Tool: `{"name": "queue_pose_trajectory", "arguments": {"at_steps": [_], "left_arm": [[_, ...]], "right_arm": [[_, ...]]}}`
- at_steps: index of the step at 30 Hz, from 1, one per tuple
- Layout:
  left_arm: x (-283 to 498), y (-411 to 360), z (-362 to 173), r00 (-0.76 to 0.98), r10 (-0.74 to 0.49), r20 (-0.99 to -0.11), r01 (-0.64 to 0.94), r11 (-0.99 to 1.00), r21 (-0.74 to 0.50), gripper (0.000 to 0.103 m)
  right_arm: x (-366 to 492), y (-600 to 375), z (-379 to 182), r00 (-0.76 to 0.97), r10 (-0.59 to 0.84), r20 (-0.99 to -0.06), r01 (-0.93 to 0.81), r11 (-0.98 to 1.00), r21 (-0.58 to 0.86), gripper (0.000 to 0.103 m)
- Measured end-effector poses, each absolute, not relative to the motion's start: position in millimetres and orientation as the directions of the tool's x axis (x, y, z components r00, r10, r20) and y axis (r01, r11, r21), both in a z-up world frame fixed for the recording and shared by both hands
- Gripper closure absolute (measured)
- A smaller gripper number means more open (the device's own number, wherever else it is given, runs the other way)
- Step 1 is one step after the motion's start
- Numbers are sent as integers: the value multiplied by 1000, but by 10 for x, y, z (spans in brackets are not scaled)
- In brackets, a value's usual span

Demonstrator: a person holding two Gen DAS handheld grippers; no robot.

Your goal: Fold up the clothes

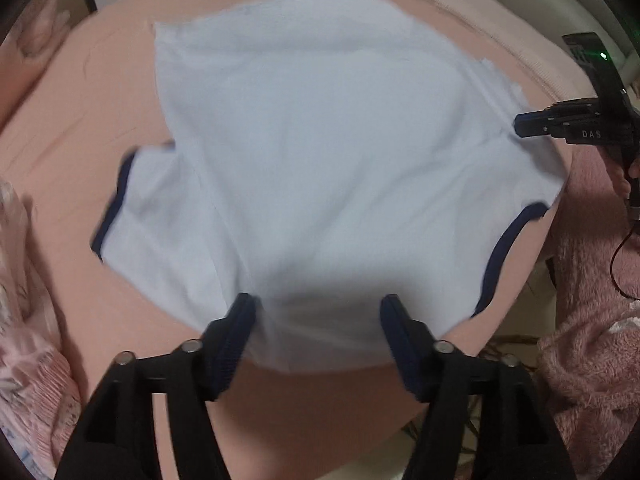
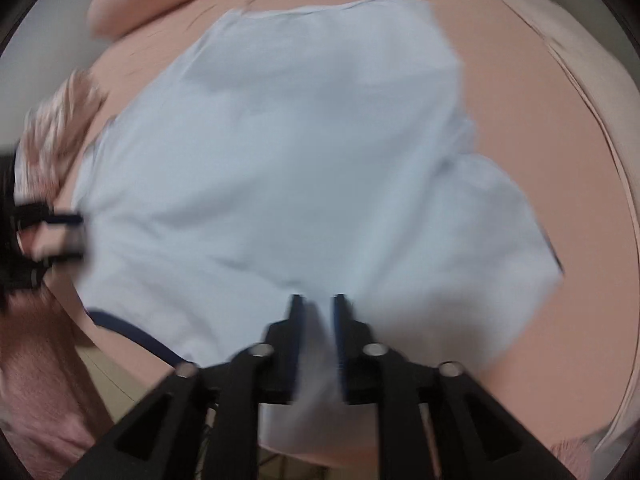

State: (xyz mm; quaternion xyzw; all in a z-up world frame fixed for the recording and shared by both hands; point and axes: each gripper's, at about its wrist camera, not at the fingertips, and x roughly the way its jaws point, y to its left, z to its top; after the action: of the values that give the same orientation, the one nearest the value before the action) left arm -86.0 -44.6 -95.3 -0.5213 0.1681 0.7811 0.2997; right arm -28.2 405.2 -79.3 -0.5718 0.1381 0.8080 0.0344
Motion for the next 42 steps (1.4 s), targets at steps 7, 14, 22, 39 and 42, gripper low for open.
{"name": "queue_pose_trajectory", "arguments": {"at_steps": [7, 14, 22, 39, 42], "left_arm": [[-1084, 255, -1042, -411, 282, -867, -657, -751, 68, 38], [-1404, -12, -1359, -268, 218, -939, -674, -738, 21, 13], [-1235, -648, -846, -385, 308, -870, -629, -777, 4, 14], [-1121, -883, -1003, -367, 217, -905, -629, -775, 69, 13], [-1043, -370, -878, -388, 334, -859, -680, -733, 22, 12]], "right_arm": [[-635, 3666, -528, -520, -91, -849, -120, -977, 178, 12], [-587, 3533, -1233, -313, -17, -950, -17, -1000, 24, 12], [-264, 4255, -837, -332, 50, -942, -199, -980, 18, 12], [-341, 4198, -1027, -344, 94, -934, -182, -983, -32, 10], [-472, 4154, -858, -448, -46, -893, -179, -974, 140, 10]]}}
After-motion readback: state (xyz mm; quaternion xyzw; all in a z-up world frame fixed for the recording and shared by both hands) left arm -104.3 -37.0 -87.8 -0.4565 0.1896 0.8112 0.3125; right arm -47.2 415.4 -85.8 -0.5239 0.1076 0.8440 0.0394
